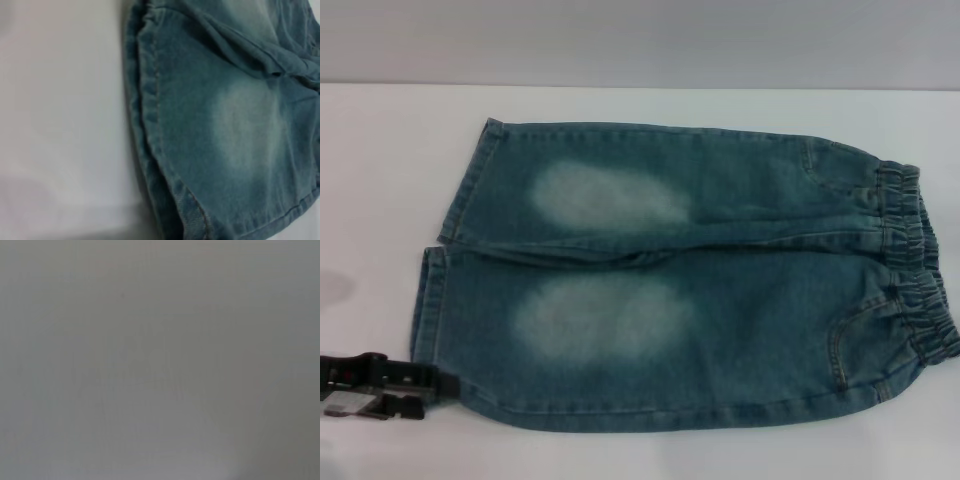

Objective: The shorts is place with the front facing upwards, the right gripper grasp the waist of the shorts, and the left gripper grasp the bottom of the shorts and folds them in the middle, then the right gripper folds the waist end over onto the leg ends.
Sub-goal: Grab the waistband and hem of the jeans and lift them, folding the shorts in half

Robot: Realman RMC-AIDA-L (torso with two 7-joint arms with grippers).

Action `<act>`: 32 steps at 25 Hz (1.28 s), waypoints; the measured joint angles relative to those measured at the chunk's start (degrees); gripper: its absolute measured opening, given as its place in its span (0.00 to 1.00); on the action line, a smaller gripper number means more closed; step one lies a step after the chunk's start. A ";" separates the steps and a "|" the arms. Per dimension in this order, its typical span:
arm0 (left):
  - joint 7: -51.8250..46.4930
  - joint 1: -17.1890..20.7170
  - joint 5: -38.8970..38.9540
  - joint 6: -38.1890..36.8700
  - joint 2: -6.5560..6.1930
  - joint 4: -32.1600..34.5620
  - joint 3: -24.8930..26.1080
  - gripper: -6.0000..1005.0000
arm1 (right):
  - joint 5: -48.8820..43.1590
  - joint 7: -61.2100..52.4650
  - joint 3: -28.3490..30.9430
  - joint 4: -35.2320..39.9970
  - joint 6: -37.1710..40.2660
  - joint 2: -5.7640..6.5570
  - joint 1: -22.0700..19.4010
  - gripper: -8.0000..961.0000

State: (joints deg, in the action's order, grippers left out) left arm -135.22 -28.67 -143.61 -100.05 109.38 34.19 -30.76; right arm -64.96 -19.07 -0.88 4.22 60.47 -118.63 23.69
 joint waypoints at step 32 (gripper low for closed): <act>2.01 -4.20 0.52 1.82 -0.15 0.00 0.38 0.83 | -0.43 -0.13 -0.53 -0.56 -0.10 -0.11 0.41 0.78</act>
State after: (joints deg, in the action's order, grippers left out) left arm -133.21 -32.87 -143.09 -98.24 109.23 34.19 -30.38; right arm -65.39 -19.21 -1.41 3.67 60.37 -118.73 24.10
